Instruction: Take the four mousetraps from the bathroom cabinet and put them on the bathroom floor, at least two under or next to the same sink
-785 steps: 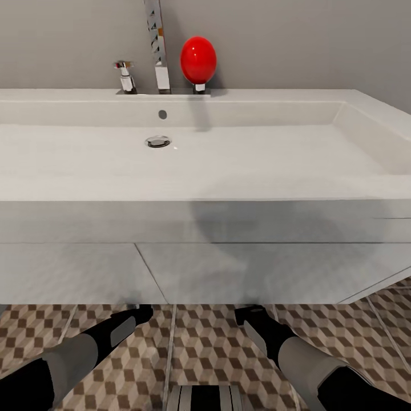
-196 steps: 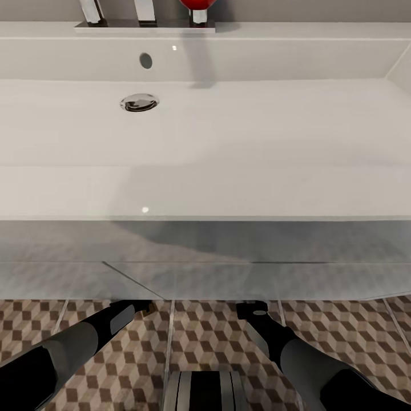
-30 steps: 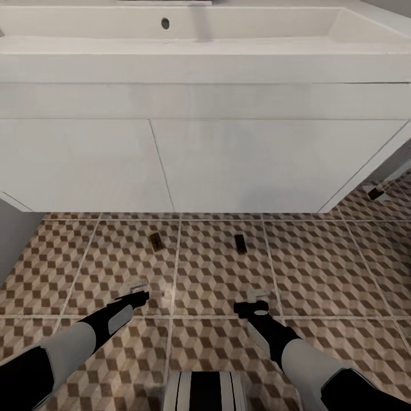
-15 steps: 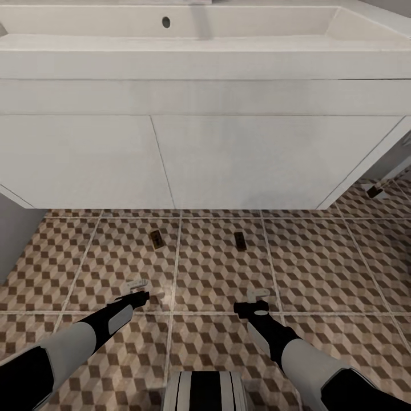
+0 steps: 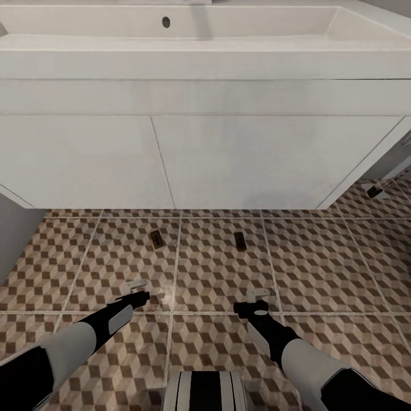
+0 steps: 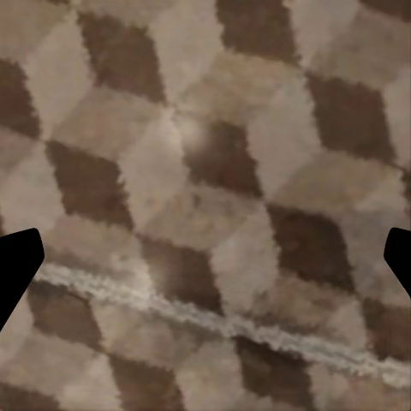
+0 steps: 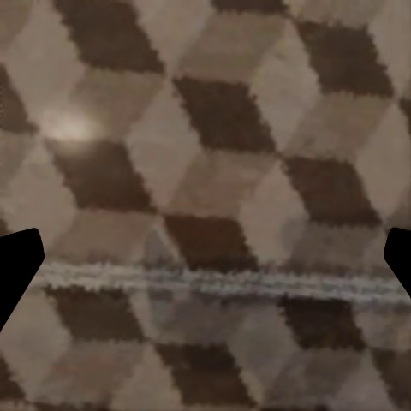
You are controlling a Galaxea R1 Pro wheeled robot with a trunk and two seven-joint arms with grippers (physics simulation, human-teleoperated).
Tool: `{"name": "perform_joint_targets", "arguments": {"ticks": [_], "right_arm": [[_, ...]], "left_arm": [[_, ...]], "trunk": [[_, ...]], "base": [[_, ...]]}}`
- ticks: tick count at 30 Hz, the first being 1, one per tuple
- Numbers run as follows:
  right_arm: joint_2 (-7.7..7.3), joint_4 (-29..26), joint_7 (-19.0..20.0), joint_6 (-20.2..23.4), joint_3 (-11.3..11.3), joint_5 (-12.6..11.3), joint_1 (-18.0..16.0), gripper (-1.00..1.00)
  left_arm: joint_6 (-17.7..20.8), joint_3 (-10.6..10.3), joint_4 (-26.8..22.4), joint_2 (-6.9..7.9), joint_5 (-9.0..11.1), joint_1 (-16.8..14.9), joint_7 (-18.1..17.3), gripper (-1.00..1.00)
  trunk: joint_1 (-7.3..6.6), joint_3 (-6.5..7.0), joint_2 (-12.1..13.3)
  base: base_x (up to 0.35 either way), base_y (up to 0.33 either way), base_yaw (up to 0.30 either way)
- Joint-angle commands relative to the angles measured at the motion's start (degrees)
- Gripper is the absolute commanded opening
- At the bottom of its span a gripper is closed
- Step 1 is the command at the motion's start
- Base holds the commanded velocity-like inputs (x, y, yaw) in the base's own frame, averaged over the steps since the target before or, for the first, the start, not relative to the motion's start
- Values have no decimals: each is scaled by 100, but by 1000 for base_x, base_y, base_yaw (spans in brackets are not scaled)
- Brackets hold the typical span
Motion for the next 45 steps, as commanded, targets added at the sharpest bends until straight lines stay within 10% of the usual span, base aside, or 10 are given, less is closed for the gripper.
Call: {"name": "perform_joint_targets", "arguments": {"ticks": [1,45], "right_arm": [[-1,-14,-42,37,49,-27,-2,100],[84,637,-72,-543,59,-43,59,100]], "left_arm": [[4,-48,-25,8,38,-3,44,100],[4,-59,-46,-21,38,-1,43,100]], "trunk": [[-1,-3,-1],[-1,-3,-1]], "base": [[0,0,0],[0,0,0]]}}
